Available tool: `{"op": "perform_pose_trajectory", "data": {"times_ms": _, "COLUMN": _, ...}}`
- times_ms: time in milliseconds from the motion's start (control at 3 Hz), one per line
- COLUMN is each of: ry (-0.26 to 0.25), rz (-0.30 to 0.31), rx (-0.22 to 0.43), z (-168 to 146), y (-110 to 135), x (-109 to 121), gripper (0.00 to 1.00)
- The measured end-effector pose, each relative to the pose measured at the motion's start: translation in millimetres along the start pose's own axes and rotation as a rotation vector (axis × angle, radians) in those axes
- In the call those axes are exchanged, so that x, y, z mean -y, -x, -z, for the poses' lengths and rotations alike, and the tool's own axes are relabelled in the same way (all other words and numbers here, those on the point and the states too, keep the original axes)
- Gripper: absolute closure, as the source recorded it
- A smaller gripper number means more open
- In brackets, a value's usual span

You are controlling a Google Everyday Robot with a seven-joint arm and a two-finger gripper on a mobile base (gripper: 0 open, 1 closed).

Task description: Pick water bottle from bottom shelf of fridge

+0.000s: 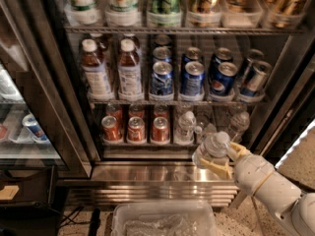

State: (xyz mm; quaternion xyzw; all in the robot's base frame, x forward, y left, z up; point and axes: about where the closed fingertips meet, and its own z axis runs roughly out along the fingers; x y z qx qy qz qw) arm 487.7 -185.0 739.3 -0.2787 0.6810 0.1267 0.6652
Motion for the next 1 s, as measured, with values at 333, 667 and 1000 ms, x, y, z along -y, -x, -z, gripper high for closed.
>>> {"op": "perform_pose_trajectory", "data": {"times_ms": 333, "ry": 0.007, "rz": -0.002, "rx": -0.002, "z": 0.3, "y": -2.4, "x": -2.4, "gripper": 1.0}}
{"op": "perform_pose_trajectory", "data": {"times_ms": 667, "ry": 0.042, "rz": -0.035, "rx": -0.03, "z": 4.3, "y": -13.1, "x": -17.6, "gripper": 1.0}}
{"op": "perform_pose_trajectory", "data": {"times_ms": 1000, "ry": 0.042, "rz": -0.035, "rx": -0.03, "z": 4.3, "y": -13.1, "x": -17.6, "gripper": 1.0}}
